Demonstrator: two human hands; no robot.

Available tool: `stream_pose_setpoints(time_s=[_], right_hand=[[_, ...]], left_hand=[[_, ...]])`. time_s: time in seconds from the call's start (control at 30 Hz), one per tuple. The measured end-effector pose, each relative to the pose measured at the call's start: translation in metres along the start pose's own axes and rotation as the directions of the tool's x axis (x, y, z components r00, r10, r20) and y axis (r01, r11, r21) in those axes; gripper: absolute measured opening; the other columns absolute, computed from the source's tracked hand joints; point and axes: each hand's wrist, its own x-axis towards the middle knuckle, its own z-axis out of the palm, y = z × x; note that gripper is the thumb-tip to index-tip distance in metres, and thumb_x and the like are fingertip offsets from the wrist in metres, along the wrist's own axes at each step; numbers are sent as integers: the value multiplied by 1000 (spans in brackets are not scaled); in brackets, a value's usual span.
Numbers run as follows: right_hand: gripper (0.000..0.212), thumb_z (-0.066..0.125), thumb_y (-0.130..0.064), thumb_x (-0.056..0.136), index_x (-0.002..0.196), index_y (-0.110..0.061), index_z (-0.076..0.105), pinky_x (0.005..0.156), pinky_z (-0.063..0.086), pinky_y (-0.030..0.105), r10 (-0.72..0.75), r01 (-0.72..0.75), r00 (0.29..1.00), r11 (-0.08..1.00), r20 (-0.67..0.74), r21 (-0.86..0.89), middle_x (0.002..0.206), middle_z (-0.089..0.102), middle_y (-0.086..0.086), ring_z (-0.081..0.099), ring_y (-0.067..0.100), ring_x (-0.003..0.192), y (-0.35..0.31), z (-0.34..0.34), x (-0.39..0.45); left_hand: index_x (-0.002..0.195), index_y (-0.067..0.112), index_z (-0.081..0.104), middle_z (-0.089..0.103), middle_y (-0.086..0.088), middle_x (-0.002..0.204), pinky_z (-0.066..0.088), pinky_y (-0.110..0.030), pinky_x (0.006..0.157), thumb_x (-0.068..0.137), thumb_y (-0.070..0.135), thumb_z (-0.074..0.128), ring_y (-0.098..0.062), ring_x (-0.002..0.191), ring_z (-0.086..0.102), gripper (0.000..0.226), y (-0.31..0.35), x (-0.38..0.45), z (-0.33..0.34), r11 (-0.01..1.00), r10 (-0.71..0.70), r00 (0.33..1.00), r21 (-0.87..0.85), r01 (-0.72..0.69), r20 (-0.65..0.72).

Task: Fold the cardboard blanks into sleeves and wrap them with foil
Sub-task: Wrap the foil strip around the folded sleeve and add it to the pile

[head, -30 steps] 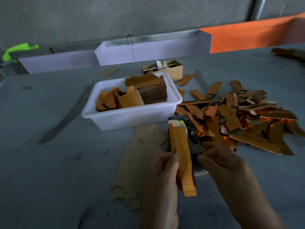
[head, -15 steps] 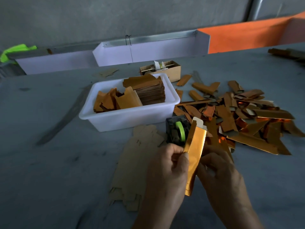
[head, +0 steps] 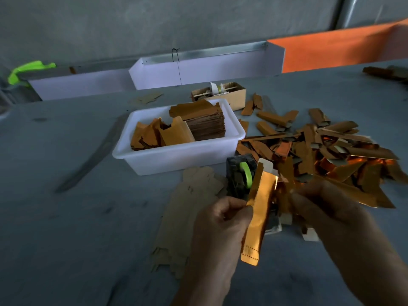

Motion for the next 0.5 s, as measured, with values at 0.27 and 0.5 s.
stream_pose_setpoints(time_s=[0.27,0.5], right_hand=[[30,62,-6,80,71,-33,71,55,46,11,-67,78,958,997,279,-26,74,68,-12,61,1,70,-12,11,-1],[40,67,-11,78,95,-43,51,57,47,9,-90,121,963,987,254,-107,79,67,-18,63,0,73,-7,14,1]], left_hand=[[80,25,75,71,-3,73,50,-31,61,86,22,66,-20,68,66,11,2,-5,-3,1000,-3,999,-18,4,53],[79,26,74,73,-2,74,55,-25,62,86,23,67,-14,68,70,10,5,-7,-4,1000,3,997,-11,-2,82]])
